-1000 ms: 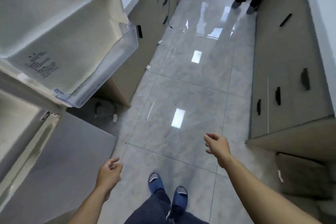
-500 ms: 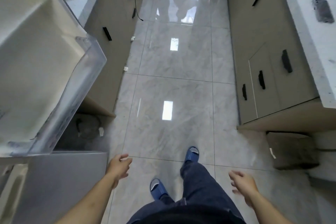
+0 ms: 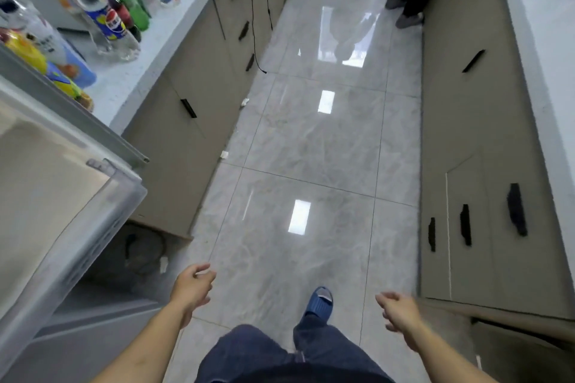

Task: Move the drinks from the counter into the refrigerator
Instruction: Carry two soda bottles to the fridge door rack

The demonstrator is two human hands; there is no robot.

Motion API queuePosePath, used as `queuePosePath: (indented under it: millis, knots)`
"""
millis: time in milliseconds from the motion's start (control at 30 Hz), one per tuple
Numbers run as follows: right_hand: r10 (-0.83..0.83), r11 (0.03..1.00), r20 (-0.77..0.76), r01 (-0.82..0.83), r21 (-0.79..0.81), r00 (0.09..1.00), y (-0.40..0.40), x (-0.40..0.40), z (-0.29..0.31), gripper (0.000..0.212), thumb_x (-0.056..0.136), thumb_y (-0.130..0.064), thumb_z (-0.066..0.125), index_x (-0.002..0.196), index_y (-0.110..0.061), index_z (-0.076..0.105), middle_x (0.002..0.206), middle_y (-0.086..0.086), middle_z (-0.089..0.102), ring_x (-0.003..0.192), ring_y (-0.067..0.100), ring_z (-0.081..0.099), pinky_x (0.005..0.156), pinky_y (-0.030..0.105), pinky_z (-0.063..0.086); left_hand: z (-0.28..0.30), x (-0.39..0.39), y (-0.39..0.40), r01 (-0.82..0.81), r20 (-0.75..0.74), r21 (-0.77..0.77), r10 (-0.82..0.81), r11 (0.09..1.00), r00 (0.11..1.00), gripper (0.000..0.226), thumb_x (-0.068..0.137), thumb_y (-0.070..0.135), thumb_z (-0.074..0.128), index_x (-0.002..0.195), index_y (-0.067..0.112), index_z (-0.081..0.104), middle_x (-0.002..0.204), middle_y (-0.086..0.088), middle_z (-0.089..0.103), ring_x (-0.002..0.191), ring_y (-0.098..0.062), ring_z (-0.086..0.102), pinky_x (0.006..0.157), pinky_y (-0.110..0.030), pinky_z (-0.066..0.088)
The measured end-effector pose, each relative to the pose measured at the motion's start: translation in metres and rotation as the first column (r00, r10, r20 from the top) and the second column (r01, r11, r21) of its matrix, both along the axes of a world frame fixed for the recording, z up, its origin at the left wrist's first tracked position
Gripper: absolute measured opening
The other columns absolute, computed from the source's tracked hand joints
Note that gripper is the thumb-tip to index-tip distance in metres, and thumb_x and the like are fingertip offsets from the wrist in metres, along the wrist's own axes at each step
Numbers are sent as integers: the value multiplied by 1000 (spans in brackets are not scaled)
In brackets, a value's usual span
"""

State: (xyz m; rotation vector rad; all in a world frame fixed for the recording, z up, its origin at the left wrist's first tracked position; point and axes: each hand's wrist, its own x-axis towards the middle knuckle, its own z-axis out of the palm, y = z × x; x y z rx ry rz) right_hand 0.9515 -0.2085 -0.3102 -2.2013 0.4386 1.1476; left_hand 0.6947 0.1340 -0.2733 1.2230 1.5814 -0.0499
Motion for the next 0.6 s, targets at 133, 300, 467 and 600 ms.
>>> queuePosePath:
  millis: [133,300,467,600]
  knots:
    - [128,982,61,-135,134,990,82,85,15,25,91,-23,64,112,-8,65,79,4,56,69,20,51,58,29,46,0,24,9,-101,-15,2,101,995,995,21,95,15,62,116,17,60,109,-13,65,96,-28,64,78,-38,53]
    - [262,931,101,-279,236,960,191,146,25,24,90,-28,67,110,-13,65,87,6,64,71,21,56,57,28,48,-6,41,37,-257,-59,-20,256,966,965,18,94,15,63,112,17,60,108,-15,64,88,-28,60,74,-35,49]
    - [408,867,119,-425,261,905,279,190,27,12,89,-22,63,87,-10,61,68,6,50,62,22,43,54,30,38,-30,62,76,-390,-76,-35,387,920,919,21,90,14,68,111,13,63,91,-14,67,72,-26,58,65,-30,47]
    - [440,862,113,-455,223,891,330,223,27,10,91,-17,65,89,-7,66,65,2,47,58,20,40,49,25,34,-44,93,119,-445,-97,-66,438,893,894,25,86,11,70,110,7,67,79,-15,66,63,-26,57,60,-29,47]
